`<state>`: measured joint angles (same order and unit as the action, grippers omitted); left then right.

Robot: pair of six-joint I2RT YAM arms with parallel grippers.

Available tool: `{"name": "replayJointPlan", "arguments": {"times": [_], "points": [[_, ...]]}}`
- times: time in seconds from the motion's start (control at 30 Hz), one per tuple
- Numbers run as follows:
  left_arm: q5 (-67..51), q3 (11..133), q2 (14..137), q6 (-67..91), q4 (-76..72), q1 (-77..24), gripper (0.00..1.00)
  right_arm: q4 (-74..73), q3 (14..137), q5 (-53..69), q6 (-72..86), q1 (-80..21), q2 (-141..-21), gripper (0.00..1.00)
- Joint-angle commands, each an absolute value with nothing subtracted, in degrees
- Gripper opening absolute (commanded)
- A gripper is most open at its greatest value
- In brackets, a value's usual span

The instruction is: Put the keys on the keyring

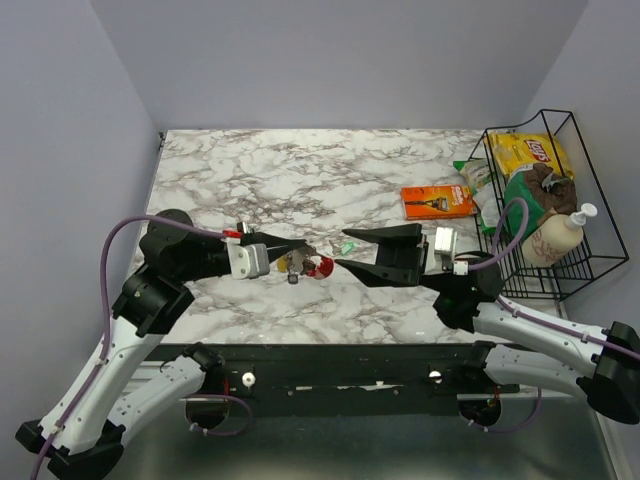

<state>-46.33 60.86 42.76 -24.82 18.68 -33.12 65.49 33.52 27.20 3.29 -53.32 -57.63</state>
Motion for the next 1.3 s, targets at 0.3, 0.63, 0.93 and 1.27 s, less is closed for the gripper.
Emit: {"name": "replayJointPlan", "arguments": {"times": [0.3,0.63,0.93,1.27], "points": [[-45.4,52.0,33.1,-49.6,17.4,-33.0,0.00,62.5,34.5,26.5,-1.0,-53.7,-59.2,0.60],[-46.8,46.8,28.7,-56.2,12.0,-33.0,0.00,61.9,35.4,27.1,-1.8,-53.6,-61.2,0.60],[-43.5,50.4,32.8,-41.0,15.4,-33.0,0.00,54.3,37.2,18.0,-0.8,-53.0,-61.3,0.68],[-37.3,47.7,36.6,-18.1,9.5,-33.0,0.00,36.5,42.4,3.1,5.5,-48.8,-65.4,1.00]]}}
